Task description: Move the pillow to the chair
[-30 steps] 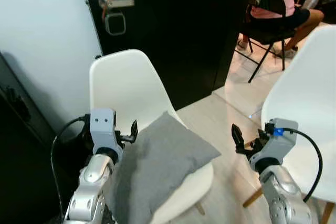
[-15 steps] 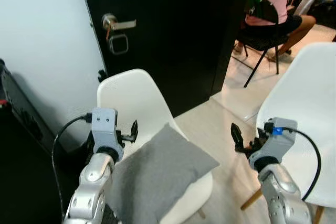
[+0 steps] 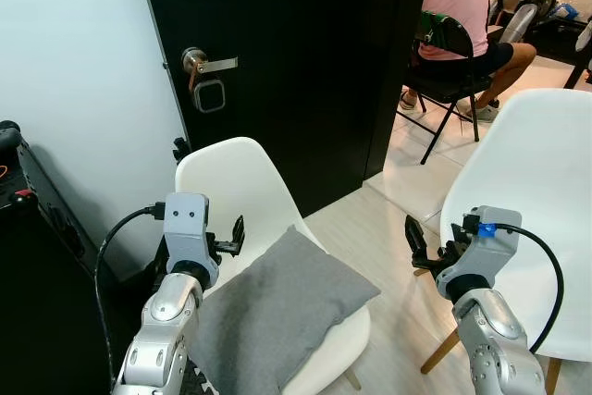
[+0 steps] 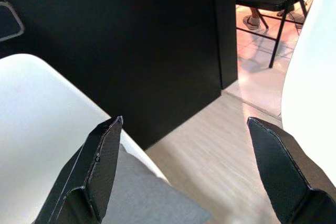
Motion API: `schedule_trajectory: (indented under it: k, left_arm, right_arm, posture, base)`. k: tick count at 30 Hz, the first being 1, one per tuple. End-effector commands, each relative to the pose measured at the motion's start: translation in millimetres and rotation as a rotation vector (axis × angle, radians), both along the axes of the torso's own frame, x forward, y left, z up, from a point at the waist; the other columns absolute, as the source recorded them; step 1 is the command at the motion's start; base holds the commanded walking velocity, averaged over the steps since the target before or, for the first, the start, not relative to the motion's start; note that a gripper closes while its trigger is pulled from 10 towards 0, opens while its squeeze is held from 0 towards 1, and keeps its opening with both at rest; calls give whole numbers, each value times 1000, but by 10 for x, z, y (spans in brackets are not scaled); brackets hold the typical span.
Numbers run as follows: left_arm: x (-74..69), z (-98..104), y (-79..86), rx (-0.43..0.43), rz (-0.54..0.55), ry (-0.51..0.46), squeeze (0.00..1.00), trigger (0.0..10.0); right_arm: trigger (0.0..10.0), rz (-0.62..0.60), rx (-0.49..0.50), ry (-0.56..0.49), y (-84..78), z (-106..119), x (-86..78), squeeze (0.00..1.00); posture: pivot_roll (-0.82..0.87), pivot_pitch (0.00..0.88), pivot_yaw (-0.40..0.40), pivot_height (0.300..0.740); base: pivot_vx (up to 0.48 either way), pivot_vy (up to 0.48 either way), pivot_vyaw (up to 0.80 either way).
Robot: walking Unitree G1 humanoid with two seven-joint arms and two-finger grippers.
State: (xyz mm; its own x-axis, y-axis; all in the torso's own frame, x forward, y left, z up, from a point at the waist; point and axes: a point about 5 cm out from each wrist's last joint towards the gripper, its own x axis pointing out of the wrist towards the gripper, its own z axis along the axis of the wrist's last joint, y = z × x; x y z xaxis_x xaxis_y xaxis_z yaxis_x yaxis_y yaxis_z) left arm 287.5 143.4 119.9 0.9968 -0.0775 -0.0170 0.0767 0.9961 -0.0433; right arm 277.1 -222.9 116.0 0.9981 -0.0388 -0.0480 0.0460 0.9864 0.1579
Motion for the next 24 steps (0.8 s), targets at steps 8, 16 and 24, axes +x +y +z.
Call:
schedule_trajectory:
  k: [8, 16, 24]
  left_arm:
    - [12, -29, 8, 9, -6, 4, 0, 10000]
    - [25, -25, -2, 7, -6, -5, 0, 10000]
    - [24, -17, -11, 6, -8, -11, 0, 10000]
  right_arm:
    - [10000, 29, 40, 31, 133, -11, 66, 0]
    - [10000, 23, 25, 53, 111, -38, 78, 0]
    - [10000, 20, 22, 59, 102, -39, 85, 0]
  posture:
    - [-63, 0, 17, 740]
    - [-65, 0, 10, 740]
    - [-62, 3, 6, 740]
  base:
    - [0, 0, -800]
    - [0, 0, -800]
    - [-84, 0, -800]
